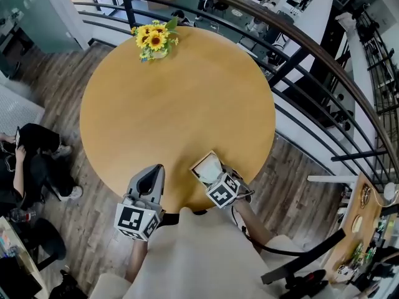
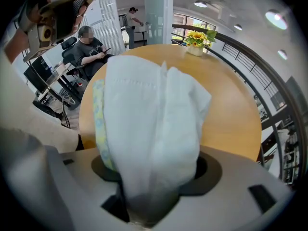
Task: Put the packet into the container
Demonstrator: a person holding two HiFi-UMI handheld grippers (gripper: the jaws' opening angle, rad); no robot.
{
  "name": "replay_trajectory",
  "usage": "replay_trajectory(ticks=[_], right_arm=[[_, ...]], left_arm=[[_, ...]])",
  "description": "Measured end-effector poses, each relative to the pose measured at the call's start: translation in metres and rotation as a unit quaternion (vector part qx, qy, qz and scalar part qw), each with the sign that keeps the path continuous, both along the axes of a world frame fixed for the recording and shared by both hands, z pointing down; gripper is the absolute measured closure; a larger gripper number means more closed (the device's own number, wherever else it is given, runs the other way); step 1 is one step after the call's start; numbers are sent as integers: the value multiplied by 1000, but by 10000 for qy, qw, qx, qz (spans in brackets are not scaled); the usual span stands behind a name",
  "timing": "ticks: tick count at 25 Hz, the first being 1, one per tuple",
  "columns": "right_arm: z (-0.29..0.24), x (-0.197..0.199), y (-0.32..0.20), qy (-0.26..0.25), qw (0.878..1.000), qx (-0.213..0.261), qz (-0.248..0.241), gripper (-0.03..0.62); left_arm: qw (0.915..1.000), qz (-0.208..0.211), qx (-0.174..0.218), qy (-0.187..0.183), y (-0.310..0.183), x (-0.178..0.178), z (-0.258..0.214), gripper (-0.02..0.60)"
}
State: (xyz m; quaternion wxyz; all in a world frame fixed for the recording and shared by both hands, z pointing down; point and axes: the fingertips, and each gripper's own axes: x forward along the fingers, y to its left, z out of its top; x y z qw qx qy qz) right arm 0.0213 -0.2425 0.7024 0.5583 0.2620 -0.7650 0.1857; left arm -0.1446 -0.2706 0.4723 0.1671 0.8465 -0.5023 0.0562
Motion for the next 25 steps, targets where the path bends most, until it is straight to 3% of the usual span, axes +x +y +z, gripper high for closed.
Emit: replay_trajectory(ticks=[14,25], right_arm=[[-11,3,4,14,9988,-296,-400,247],[-18,0,2,-19,9983,-208,-539,237]], left_arm=[[10000,-32,27,19,2,-6,4,576],[10000,-39,55,26,4,-11,6,576]])
